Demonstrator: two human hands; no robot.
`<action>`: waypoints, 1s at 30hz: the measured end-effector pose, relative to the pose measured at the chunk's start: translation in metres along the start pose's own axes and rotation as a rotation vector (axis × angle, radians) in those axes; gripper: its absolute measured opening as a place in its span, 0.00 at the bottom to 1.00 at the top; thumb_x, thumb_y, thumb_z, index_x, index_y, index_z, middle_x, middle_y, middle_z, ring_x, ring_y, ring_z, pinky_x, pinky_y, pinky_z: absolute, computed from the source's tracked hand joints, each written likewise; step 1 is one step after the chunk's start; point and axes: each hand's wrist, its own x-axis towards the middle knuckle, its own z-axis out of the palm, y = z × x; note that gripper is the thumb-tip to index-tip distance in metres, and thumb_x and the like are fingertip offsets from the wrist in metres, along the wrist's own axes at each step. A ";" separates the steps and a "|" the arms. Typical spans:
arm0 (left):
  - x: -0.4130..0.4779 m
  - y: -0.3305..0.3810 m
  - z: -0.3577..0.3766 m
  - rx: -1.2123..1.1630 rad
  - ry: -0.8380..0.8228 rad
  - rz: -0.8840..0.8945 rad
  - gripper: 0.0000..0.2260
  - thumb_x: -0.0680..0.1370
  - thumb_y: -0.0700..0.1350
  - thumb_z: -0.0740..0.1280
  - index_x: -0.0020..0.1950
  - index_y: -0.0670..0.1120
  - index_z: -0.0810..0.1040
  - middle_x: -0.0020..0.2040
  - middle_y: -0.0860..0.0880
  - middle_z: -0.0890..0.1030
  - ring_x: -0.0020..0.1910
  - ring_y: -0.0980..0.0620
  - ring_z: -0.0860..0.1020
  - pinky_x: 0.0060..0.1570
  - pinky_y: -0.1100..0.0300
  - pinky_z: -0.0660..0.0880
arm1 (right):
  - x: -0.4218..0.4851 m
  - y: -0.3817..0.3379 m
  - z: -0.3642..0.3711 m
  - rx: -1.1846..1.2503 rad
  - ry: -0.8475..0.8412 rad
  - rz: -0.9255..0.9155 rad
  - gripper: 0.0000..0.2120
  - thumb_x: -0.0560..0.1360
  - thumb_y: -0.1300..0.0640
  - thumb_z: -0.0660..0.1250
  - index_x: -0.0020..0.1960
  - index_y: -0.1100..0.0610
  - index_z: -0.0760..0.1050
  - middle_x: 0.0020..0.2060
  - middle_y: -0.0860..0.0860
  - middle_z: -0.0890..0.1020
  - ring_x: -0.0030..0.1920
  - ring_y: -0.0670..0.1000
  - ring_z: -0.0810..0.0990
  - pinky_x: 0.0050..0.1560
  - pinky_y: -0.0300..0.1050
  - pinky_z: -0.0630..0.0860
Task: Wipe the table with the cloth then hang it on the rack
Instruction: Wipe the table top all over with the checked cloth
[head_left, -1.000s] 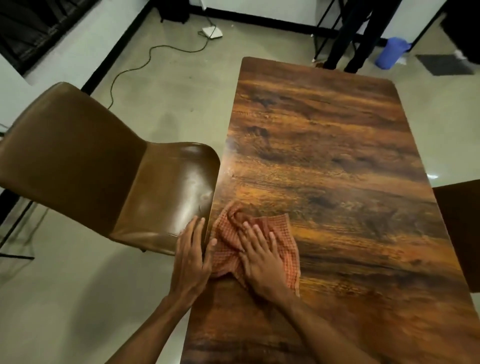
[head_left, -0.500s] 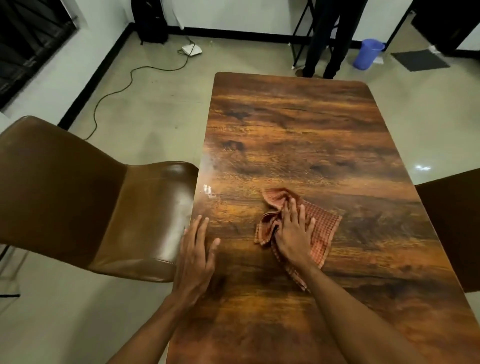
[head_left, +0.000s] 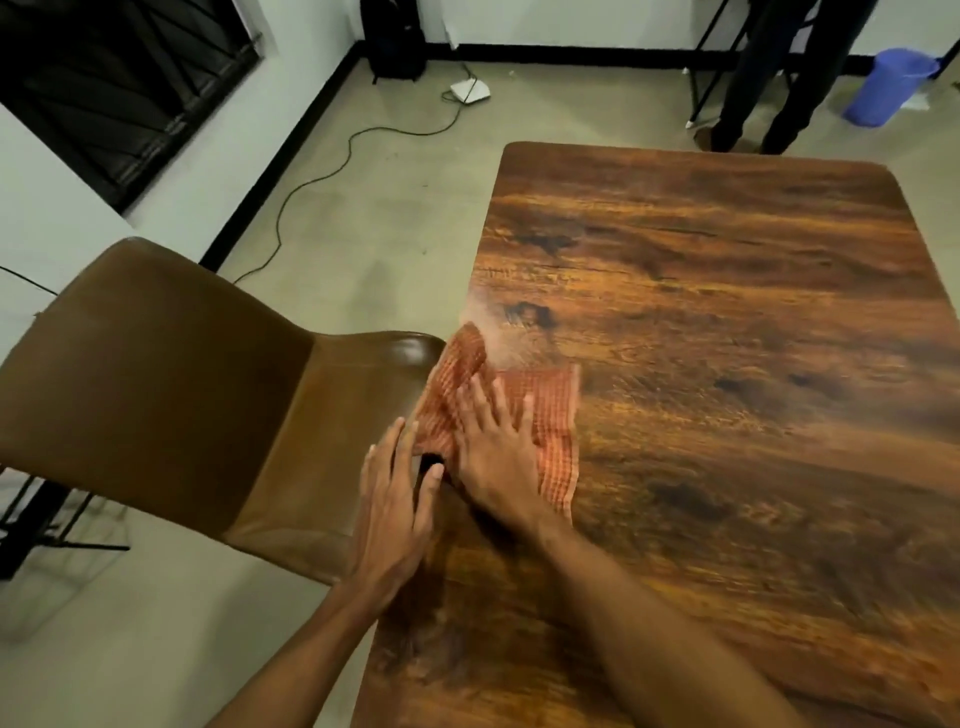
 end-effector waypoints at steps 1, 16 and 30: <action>0.002 0.001 -0.001 -0.003 -0.003 -0.001 0.28 0.83 0.59 0.51 0.82 0.49 0.57 0.82 0.51 0.57 0.80 0.57 0.53 0.80 0.55 0.45 | -0.012 -0.006 0.007 -0.010 0.000 -0.055 0.30 0.85 0.44 0.41 0.85 0.51 0.46 0.84 0.50 0.44 0.84 0.57 0.41 0.79 0.70 0.37; 0.045 -0.022 0.020 -0.062 -0.070 0.178 0.27 0.84 0.62 0.50 0.81 0.53 0.58 0.81 0.53 0.59 0.80 0.55 0.57 0.79 0.62 0.43 | -0.001 0.062 -0.027 0.013 0.085 0.279 0.28 0.87 0.45 0.43 0.85 0.50 0.45 0.84 0.49 0.43 0.83 0.52 0.39 0.80 0.67 0.37; 0.090 -0.048 -0.004 -0.165 -0.125 0.286 0.26 0.84 0.59 0.53 0.80 0.50 0.61 0.81 0.50 0.60 0.79 0.66 0.48 0.79 0.56 0.45 | 0.049 0.051 -0.036 0.041 0.057 0.581 0.28 0.87 0.45 0.45 0.85 0.50 0.44 0.84 0.48 0.43 0.84 0.54 0.40 0.79 0.71 0.39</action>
